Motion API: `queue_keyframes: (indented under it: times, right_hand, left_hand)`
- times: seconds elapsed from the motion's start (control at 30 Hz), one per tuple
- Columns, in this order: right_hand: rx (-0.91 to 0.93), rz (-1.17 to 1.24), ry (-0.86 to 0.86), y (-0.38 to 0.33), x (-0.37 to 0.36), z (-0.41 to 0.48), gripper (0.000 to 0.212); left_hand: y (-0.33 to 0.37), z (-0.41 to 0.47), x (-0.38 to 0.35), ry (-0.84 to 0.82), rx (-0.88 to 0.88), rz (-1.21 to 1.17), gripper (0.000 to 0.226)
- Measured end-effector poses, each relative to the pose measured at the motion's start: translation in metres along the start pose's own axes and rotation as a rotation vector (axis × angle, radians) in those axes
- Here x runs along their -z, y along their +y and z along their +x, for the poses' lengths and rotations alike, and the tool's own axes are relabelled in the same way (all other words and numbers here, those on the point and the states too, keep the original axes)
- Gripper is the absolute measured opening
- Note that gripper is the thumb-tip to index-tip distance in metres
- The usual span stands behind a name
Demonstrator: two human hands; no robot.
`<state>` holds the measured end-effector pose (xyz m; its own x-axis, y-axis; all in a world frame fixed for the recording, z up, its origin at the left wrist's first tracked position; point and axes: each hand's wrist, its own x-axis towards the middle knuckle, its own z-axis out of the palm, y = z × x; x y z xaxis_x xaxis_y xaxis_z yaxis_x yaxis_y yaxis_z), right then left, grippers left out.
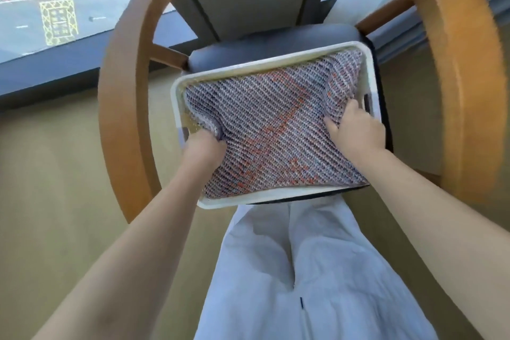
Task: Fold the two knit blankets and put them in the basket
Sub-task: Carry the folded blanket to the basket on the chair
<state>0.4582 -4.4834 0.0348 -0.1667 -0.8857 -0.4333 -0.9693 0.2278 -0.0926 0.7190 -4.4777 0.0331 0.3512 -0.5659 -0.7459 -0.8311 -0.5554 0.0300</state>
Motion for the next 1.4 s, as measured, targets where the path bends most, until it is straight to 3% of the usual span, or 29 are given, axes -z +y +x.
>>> queue_keyframes:
  times: [0.17, 0.27, 0.33, 0.4, 0.43, 0.5, 0.6, 0.73, 0.87, 1.03, 1.1, 1.2, 1.4]
  right_hand:
    - [-0.001, 0.092, -0.089, -0.001, -0.036, 0.012, 0.049]
    - [-0.009, 0.153, -0.062, -0.004, -0.046, 0.009, 0.077]
    - [0.149, 0.096, 0.080, -0.004, -0.047, 0.000, 0.089]
    - [0.372, 0.022, 0.160, -0.005, -0.047, -0.007, 0.098]
    - [0.459, -0.003, 0.115, -0.008, -0.047, -0.007, 0.105]
    - [0.513, -0.062, -0.093, -0.017, -0.048, -0.001, 0.123]
    - [0.400, -0.212, -0.328, -0.012, -0.053, 0.020, 0.139]
    - [0.339, -0.378, -0.518, 0.004, -0.075, 0.039, 0.142]
    - [0.334, -0.403, -0.486, -0.003, -0.085, 0.043, 0.140]
    - [0.336, -0.264, -0.423, -0.011, -0.068, 0.020, 0.131]
    - [0.255, -0.132, -0.499, -0.025, -0.065, 0.003, 0.125]
    - [0.001, 0.027, -0.680, -0.041, -0.077, -0.010, 0.121]
    - [-0.047, -0.070, -0.674, -0.047, -0.112, 0.003, 0.135]
  left_hand:
    - [0.005, 0.017, -0.018, 0.012, 0.003, 0.047, 0.015]
    - [0.011, 0.018, -0.014, 0.016, 0.030, 0.022, 0.046]
    - [0.016, 0.004, -0.008, 0.128, -0.035, 0.076, 0.081]
    - [0.020, -0.014, -0.011, 0.291, -0.224, 0.197, 0.102]
    - [0.019, -0.018, -0.018, 0.315, -0.339, 0.246, 0.109]
    - [0.011, -0.015, -0.035, 0.200, -0.473, 0.343, 0.123]
    - [-0.009, 0.013, -0.049, 0.003, -0.411, 0.459, 0.137]
    - [-0.015, 0.045, -0.062, -0.106, -0.321, 0.543, 0.144]
    - [-0.009, 0.053, -0.067, -0.104, -0.299, 0.548, 0.147]
    - [0.001, 0.025, -0.063, -0.033, -0.282, 0.440, 0.141]
    - [0.010, 0.000, -0.072, -0.009, -0.229, 0.316, 0.133]
    - [0.013, -0.019, -0.094, -0.103, -0.060, 0.154, 0.124]
    - [0.014, 0.026, -0.112, -0.259, -0.015, 0.270, 0.140]
